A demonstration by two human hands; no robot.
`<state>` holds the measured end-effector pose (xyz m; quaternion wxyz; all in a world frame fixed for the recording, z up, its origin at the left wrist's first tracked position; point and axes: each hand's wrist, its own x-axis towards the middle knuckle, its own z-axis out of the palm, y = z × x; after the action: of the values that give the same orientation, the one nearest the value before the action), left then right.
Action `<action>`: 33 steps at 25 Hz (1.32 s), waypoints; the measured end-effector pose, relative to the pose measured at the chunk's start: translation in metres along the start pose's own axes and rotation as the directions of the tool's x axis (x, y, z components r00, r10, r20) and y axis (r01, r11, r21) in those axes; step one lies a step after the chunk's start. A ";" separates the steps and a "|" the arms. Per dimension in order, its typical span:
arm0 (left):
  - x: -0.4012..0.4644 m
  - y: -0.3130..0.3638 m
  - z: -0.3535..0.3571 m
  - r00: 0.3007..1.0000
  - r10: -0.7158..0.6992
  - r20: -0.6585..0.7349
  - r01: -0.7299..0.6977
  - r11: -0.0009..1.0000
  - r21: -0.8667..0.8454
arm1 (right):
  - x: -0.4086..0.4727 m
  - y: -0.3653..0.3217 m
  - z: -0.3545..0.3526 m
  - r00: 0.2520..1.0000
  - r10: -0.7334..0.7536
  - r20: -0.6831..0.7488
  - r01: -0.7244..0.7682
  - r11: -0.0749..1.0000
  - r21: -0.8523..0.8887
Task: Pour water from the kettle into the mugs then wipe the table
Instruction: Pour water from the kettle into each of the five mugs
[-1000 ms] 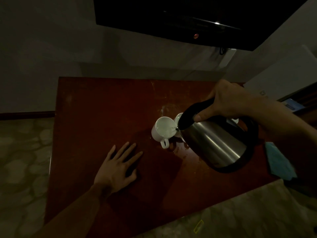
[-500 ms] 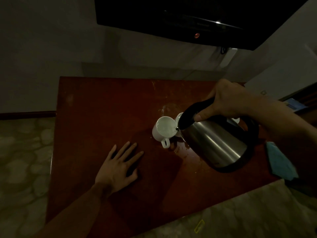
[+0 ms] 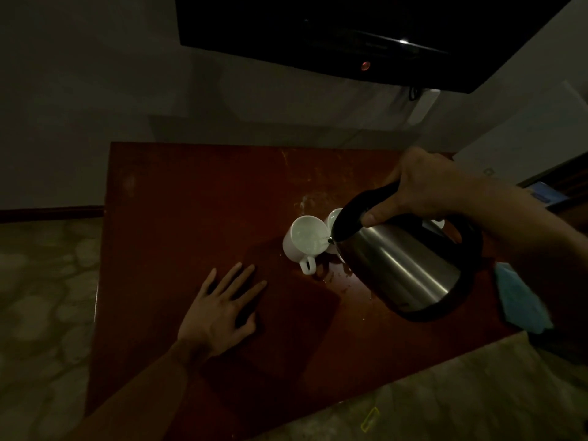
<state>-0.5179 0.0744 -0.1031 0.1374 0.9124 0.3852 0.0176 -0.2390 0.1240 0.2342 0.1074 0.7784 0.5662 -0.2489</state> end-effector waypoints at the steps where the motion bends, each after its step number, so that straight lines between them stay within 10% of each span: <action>1: 0.000 0.000 -0.001 1.000 0.001 0.002 -0.001 1.000 0.000 | 0.000 -0.001 0.000 1.000 0.002 0.001 -0.002 1.000 0.009; 33: 0.001 0.000 0.001 1.000 0.001 0.000 -0.001 1.000 0.004 | 0.009 0.007 0.005 0.999 0.017 0.031 -0.018 1.000 0.026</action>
<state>-0.5174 0.0746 -0.1042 0.1357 0.9128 0.3849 0.0171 -0.2313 0.1272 0.2245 0.1079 0.7807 0.5545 -0.2673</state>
